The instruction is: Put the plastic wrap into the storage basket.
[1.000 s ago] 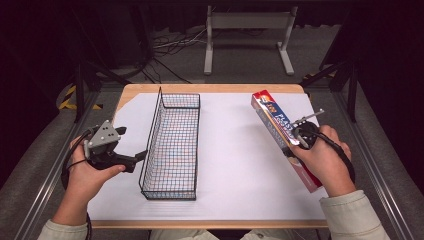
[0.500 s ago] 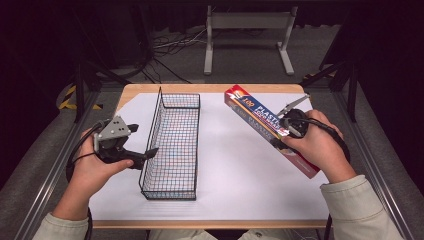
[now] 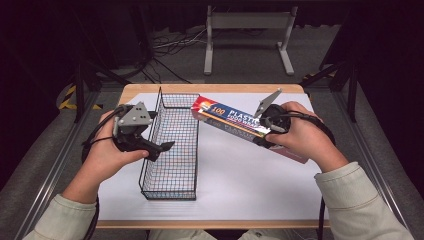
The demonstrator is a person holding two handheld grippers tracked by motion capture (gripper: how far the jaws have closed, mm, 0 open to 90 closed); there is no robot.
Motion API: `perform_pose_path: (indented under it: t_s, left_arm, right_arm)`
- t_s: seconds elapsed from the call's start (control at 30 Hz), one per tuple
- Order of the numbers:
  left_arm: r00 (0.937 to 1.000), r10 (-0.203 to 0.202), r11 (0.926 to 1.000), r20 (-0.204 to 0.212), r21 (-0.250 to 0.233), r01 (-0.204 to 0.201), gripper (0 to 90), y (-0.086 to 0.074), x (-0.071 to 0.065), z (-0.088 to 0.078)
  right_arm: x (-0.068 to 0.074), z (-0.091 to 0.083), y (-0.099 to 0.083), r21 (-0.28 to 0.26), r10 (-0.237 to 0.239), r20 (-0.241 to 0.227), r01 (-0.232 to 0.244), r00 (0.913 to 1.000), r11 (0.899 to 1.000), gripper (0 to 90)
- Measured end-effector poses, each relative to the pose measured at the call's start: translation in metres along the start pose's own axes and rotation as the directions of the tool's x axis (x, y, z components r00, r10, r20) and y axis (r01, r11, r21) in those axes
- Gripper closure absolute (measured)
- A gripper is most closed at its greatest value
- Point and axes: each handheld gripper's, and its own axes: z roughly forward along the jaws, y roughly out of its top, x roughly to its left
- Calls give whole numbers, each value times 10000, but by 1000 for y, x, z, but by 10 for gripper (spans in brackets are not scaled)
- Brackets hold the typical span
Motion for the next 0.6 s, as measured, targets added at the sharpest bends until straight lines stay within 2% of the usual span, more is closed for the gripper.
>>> perform_pose_path:
  t_s: [0.13, 0.2, 0.27, 0.33, 0.47, 0.57, 0.6]
  left_arm:
    - [9976, 656, 9977, 218, 166, -660, 28, 17, -4, 6]
    - [9955, 842, 9962, 432, 191, -851, 28, 25, -6, 9]
    - [9917, 866, 9957, 952, 235, -892, 32, 30, -8, 12]
    - [9884, 980, 9942, 1165, 332, -1025, 33, 36, -9, 15]
    - [9801, 1311, 9894, 1492, 426, -1388, 36, 44, -13, 23]
    - [9638, 1328, 9839, 2311, 866, -1563, 46, 47, -14, 32]
    - [9615, 1335, 9807, 2402, 1077, -1631, 49, 47, -15, 36]
  right_arm:
    - [10, 1, 12, -194, -661, -511, 652, 9965, 9977, 405]
    - [14, 1, 18, -294, -1034, -812, 1013, 9913, 9944, 405]
    - [20, 1, 24, -389, -1386, -956, 1354, 9857, 9900, 405]
    - [24, 1, 28, -474, -1649, -1074, 1606, 9805, 9859, 405]
    - [32, 2, 36, -749, -2178, -1567, 2083, 9633, 9752, 404]
    - [36, 2, 39, -877, -2452, -1991, 2320, 9488, 9688, 404]
    - [38, 3, 40, -941, -2611, -2038, 2466, 9435, 9645, 404]
